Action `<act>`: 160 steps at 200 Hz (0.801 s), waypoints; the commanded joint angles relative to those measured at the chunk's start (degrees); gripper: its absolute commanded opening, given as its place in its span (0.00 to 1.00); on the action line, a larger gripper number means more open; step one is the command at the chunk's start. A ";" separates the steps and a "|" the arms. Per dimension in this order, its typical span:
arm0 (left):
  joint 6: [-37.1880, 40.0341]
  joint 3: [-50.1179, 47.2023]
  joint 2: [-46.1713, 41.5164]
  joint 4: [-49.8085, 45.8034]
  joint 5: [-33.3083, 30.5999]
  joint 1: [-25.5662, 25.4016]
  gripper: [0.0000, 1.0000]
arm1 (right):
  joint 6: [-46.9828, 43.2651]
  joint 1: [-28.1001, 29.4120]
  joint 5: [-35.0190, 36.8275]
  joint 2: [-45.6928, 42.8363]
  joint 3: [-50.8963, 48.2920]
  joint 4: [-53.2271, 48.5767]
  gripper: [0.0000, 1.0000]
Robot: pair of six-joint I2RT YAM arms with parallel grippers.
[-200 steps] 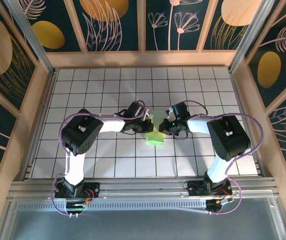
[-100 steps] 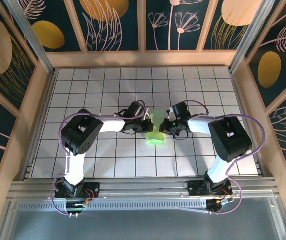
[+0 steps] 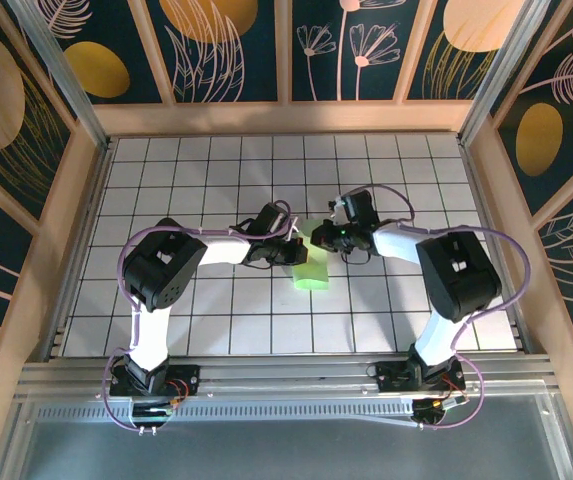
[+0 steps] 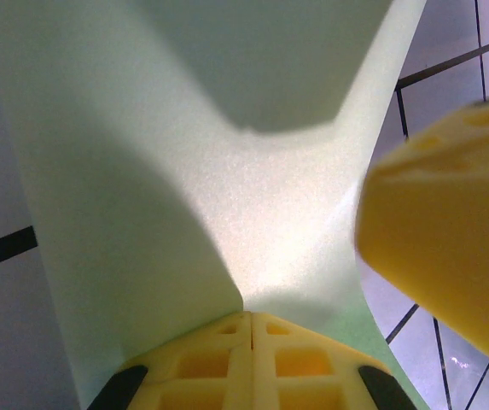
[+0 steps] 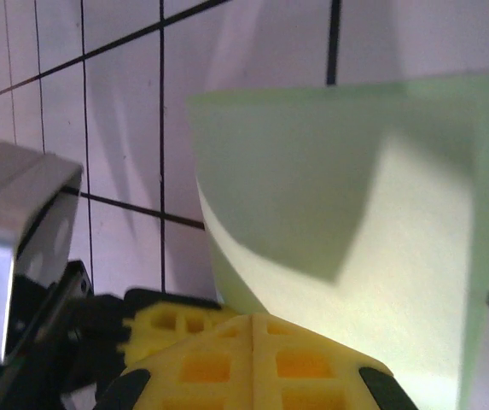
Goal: Fold a paper plane with a square sheet of paper (fold left side to right side)
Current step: Hold the square sheet of paper at the center of the table, then first fold the square sheet of paper in half at the center of the table.
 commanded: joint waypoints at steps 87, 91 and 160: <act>0.01 -0.43 1.47 -4.44 -0.95 -0.64 0.01 | -0.13 0.94 2.35 10.09 3.32 -2.37 0.00; -0.04 -0.67 1.26 -4.44 -0.74 -0.62 0.01 | -0.30 0.82 2.44 10.36 3.32 -2.71 0.00; -1.21 -9.06 -3.94 -5.69 0.30 -2.32 0.00 | -2.09 -1.44 3.59 11.22 1.71 -4.84 0.00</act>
